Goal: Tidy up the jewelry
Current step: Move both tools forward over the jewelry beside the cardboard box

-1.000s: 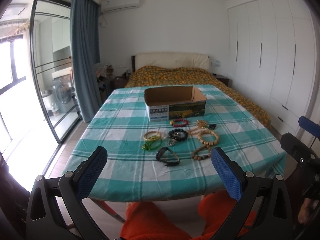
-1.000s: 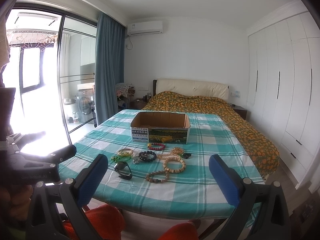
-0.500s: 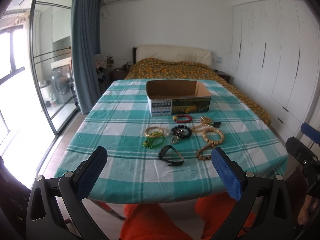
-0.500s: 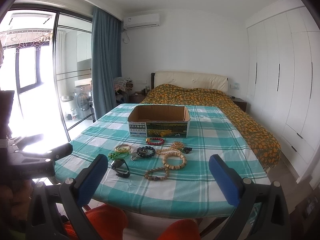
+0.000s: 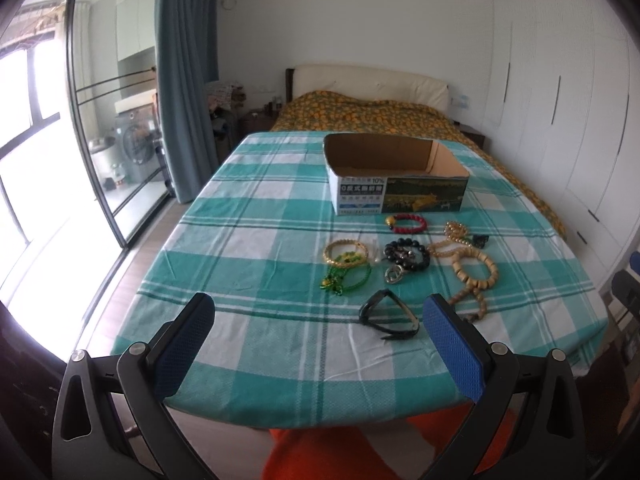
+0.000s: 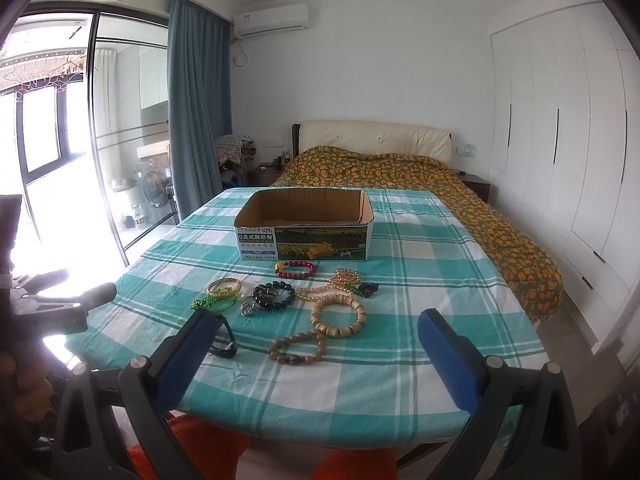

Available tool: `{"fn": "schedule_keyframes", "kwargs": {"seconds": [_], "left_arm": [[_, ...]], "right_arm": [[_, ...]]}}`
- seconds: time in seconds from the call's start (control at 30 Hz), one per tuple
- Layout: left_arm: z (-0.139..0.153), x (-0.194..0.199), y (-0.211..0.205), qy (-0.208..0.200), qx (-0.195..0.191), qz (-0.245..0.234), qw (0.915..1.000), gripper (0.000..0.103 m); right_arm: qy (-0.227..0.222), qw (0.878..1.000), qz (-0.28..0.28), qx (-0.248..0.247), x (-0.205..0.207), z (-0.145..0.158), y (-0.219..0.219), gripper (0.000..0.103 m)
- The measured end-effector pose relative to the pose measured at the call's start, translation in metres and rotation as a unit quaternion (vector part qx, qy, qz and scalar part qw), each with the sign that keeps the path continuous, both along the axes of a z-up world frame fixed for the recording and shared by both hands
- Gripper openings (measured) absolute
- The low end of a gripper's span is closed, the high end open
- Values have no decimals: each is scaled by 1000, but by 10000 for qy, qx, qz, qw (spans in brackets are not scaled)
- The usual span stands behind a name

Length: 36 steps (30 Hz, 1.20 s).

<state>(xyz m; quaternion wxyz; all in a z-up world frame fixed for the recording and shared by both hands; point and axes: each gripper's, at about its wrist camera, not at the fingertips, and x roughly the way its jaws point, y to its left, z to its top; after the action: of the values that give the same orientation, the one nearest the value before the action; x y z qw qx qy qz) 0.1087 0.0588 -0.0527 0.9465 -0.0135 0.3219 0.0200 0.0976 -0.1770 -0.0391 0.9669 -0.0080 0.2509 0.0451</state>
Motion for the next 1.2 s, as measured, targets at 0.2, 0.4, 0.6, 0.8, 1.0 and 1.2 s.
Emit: {"fn": "schedule_keyframes", "kwargs": {"seconds": [0.2,0.4,0.6,0.8,1.0,1.2], "left_arm": [[-13,38,7,245,-62,71,9997,103],[-20,70,12,348,-61,75,9993,103],[-32,112,16,472,75,15,9989,103],[-59,158,22,809,15,-9,9967,103],[-96,208,18,1225,27,-80,9924,103],[-127,239,18,1507,317,-21,9881,103]], "right_arm": [[248,9996,-153,35,30,-12,-16,103],[398,9988,-298,-6,58,-23,-27,103],[549,9978,-382,-30,88,-46,-31,103],[654,9971,-386,1,109,-66,-34,103],[726,9965,-407,-44,132,-79,-38,103],[874,9955,-362,63,159,-92,-46,103]]}}
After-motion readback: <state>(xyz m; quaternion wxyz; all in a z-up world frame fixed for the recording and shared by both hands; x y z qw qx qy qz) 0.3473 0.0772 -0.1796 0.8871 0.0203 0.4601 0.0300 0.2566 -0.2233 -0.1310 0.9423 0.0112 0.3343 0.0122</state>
